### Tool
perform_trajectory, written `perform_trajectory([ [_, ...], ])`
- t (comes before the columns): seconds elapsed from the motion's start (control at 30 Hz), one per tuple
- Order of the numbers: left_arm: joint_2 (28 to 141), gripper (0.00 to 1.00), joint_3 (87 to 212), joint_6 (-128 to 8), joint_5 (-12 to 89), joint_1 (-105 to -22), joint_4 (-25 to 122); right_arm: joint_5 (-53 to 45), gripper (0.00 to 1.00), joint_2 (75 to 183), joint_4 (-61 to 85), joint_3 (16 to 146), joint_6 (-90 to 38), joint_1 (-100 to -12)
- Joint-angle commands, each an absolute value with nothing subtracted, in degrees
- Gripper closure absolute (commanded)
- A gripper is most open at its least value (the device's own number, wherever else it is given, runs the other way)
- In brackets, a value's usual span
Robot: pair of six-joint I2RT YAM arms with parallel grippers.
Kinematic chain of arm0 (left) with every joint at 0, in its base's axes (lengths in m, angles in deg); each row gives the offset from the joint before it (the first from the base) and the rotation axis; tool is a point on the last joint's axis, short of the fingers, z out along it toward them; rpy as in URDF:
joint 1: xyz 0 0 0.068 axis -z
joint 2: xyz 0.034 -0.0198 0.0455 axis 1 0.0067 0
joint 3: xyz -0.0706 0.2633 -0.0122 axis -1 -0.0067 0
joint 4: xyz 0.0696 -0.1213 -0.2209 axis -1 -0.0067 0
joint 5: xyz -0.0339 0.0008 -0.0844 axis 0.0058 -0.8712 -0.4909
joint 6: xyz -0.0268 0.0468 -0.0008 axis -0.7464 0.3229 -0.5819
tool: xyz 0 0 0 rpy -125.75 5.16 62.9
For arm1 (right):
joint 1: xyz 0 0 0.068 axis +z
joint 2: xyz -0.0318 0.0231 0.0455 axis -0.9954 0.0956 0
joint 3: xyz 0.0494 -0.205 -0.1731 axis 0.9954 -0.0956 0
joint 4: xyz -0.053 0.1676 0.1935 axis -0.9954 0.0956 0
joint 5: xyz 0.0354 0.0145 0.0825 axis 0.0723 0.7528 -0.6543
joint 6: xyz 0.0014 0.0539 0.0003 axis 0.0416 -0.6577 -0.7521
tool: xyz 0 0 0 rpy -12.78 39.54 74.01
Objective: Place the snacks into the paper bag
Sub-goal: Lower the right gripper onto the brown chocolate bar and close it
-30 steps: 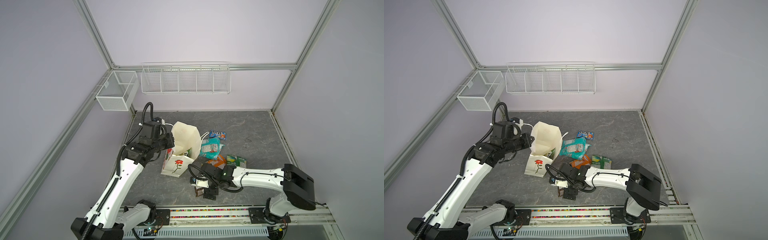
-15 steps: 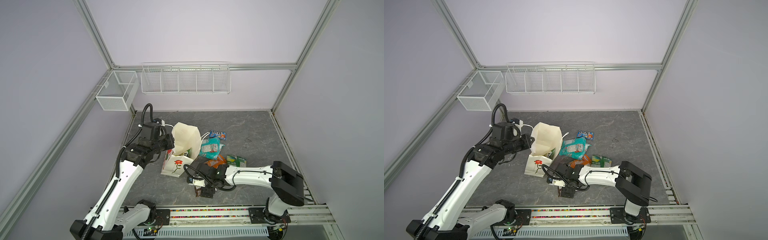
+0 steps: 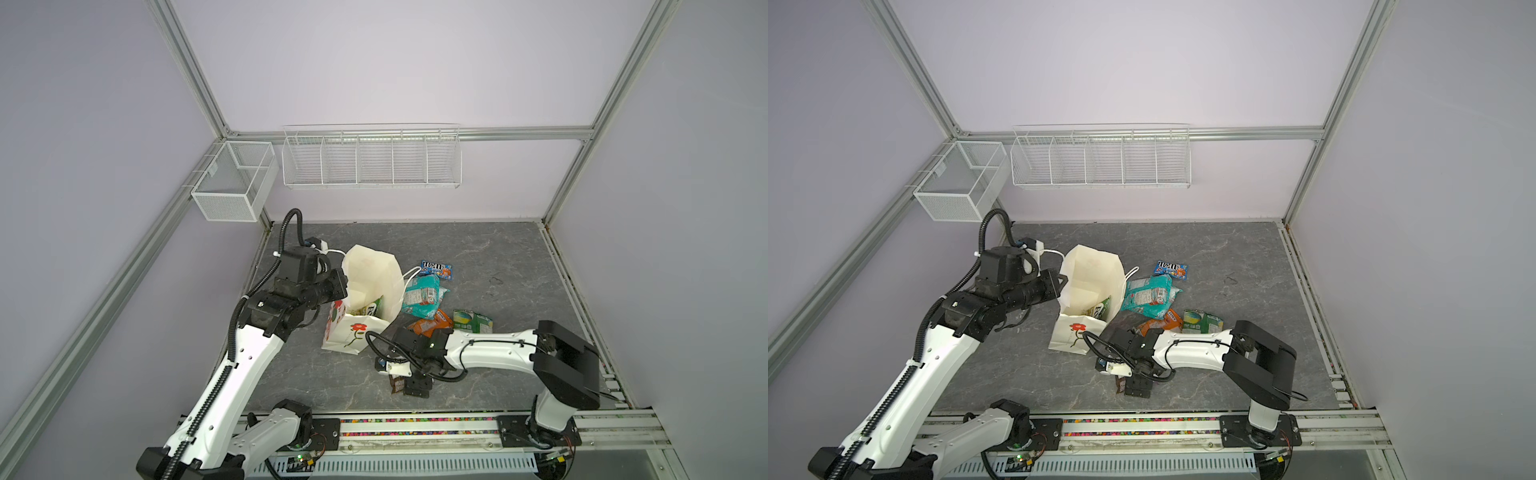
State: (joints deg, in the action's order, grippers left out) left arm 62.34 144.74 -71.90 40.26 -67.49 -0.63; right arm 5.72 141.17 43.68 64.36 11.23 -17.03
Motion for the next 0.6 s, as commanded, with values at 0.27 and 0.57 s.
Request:
perform_trajectory([
  [0.27,61.84,1.0,144.69,-72.13,40.26,-67.77,-1.6,4.5,0.24,142.47,45.36,64.9,12.13,-17.69],
  [0.57,61.37,1.0,145.06,-71.86,40.7,-67.8,-2.04,5.6,0.45,142.83,45.74,65.26,10.95,-17.61],
])
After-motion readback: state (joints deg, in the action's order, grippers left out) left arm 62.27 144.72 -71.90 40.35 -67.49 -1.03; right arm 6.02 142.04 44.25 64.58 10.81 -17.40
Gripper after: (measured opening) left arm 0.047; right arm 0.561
